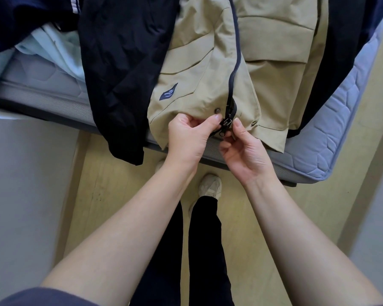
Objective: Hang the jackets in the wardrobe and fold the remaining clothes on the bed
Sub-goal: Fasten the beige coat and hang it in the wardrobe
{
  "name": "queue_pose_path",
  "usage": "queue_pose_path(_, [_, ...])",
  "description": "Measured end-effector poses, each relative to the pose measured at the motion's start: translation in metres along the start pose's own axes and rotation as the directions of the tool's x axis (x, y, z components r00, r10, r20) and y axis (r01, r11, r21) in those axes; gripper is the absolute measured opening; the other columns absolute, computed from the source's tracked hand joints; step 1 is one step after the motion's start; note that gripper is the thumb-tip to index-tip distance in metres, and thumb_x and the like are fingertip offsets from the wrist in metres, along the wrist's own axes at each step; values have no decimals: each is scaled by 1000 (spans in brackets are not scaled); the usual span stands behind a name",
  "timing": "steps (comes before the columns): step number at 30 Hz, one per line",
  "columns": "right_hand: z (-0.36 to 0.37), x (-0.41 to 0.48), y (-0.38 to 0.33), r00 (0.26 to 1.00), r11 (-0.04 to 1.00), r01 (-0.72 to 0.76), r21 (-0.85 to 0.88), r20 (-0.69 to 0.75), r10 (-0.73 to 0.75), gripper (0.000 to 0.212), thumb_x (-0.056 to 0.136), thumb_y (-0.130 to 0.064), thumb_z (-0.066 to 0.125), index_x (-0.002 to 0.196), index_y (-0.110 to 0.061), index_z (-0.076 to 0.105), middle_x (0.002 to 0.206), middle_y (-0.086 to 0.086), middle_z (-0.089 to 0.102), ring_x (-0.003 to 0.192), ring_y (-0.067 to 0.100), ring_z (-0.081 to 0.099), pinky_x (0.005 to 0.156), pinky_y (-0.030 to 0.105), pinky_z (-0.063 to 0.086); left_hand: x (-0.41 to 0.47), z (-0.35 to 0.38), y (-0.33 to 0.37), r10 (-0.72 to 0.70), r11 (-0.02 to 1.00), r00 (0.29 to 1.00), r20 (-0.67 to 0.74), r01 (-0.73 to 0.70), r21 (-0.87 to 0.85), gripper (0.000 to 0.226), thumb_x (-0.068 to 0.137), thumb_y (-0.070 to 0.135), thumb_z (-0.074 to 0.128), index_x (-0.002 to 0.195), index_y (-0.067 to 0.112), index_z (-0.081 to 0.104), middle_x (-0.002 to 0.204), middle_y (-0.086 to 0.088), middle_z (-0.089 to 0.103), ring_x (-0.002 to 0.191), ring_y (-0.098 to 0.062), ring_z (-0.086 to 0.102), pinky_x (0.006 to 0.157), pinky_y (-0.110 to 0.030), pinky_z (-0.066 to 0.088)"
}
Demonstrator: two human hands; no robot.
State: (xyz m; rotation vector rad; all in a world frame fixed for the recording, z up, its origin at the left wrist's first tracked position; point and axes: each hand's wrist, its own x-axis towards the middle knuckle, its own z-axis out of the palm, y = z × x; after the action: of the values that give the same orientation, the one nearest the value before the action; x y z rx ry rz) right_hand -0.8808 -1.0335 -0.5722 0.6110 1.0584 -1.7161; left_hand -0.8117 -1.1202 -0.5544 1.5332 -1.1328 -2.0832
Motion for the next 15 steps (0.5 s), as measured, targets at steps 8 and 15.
queue_pose_path(8, [-1, 0, 2, 992, 999, 54, 0, -110, -54, 14, 71, -12, 66, 85, -9, 65, 77, -1, 67, 55, 2, 49, 46, 13, 35, 2, -6, -3, 43, 972, 998, 43, -52, 230, 13, 78, -2, 73, 89, -5, 66, 87, -17, 71, 73, -20, 67, 76, -35, 56])
queue_pose_path(15, [5, 4, 2, 975, 998, 55, -18, -217, -58, 11, 90, -6, 60, 81, -9, 65, 67, -2, 67, 51, 3, 53, 42, 13, 35, 13, -11, 6, 9, 934, 978, 209, -82, 347, 21, 77, -3, 73, 96, -8, 66, 90, -18, 71, 77, -20, 66, 77, -36, 55])
